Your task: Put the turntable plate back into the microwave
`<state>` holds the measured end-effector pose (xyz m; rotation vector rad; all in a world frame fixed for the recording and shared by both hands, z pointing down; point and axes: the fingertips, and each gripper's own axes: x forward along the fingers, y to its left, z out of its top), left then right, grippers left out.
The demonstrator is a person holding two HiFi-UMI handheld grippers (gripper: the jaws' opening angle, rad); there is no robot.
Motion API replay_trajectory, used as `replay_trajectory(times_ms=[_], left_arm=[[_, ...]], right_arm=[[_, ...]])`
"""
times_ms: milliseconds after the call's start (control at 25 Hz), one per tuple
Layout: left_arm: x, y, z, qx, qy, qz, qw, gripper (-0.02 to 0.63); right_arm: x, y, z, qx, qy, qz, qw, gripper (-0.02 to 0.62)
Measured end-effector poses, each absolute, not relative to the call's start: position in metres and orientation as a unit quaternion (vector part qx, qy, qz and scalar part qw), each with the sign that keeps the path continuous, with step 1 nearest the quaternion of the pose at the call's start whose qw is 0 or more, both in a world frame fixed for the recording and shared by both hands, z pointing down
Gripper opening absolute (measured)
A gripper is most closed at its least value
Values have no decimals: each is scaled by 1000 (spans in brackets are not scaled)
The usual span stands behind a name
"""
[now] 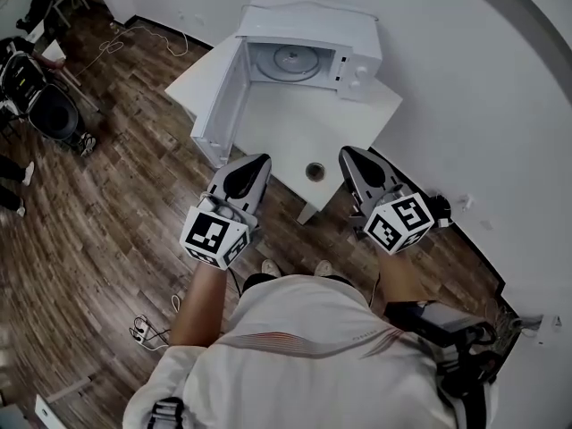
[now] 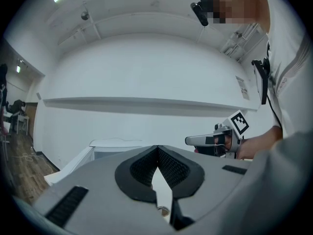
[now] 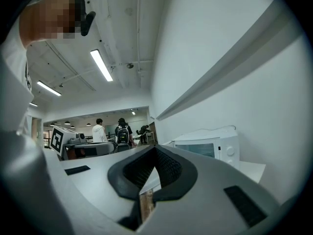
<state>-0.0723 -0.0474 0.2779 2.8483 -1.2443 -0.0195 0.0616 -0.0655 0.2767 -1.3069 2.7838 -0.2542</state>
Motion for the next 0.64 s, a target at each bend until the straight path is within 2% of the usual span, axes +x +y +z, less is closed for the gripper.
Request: replay_trajectory(times_ms=[640], left_arm=[[-20, -39, 271, 917, -399, -4, 10, 11]], right_arm=[[99, -54, 267, -409, 910, -66, 31, 5]])
